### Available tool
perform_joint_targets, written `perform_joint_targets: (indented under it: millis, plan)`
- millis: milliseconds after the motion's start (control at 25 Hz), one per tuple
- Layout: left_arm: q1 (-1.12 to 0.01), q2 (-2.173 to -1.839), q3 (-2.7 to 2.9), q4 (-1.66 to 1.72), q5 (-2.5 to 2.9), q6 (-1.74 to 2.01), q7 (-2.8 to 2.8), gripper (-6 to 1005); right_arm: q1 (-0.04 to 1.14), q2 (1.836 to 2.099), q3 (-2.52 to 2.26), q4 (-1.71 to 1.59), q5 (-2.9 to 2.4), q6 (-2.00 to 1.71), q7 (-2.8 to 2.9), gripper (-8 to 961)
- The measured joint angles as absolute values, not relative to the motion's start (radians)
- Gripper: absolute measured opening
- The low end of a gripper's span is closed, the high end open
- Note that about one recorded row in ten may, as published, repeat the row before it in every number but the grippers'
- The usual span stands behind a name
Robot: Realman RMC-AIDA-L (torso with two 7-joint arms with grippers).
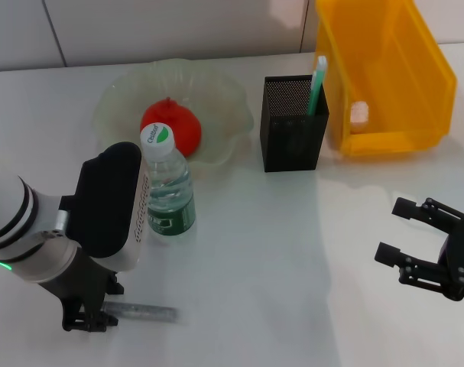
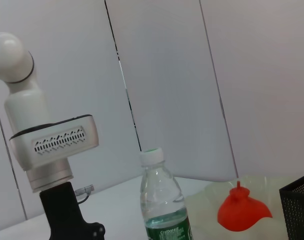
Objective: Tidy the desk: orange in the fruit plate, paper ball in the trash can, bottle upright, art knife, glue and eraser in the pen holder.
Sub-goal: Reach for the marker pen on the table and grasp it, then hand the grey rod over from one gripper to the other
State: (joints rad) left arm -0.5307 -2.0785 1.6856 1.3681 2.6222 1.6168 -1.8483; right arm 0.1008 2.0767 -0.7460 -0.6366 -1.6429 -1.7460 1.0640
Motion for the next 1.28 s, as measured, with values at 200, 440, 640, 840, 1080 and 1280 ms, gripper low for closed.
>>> perform_joint_targets:
  millis: [200,440,640,840,1080,1280]
  plan:
    - [-0.536,-2.079,1.692,1.350,2.639,1.611,-1.843,352,0.102,2.075,-0.745,-0.636,-1.643,-1.745,1.066,813]
    - [-0.540,-2.079,1.695,1.346,2.647,1.613,-1.842,216,0.102,2.075,-0.745,-0.635,-1.643,-1.747,1.068,812]
    - [-0.540,-2.079,1.693,1.348,2.644,1.620,-1.843,166,0.103,2.075,-0.745,-0.632,-1.643,-1.744,1.068,811]
    - [-0.528,-2.073,1.629,1.412,2.539,1.693,-1.825,166,0.098,2.076,-0.650,-0.629,-1.633,-1.782,1.080,810]
    - [-0.481,-2.070,1.413,1.499,2.136,1.755,-1.761,166,0.115,2.066,-0.351,-0.555,-1.632,-2.027,1.085,810]
    - [-0.421,-2.073,1.411,1.461,1.958,1.640,-1.715,166,0.120,2.062,-0.274,-0.533,-1.628,-2.181,1.091,809]
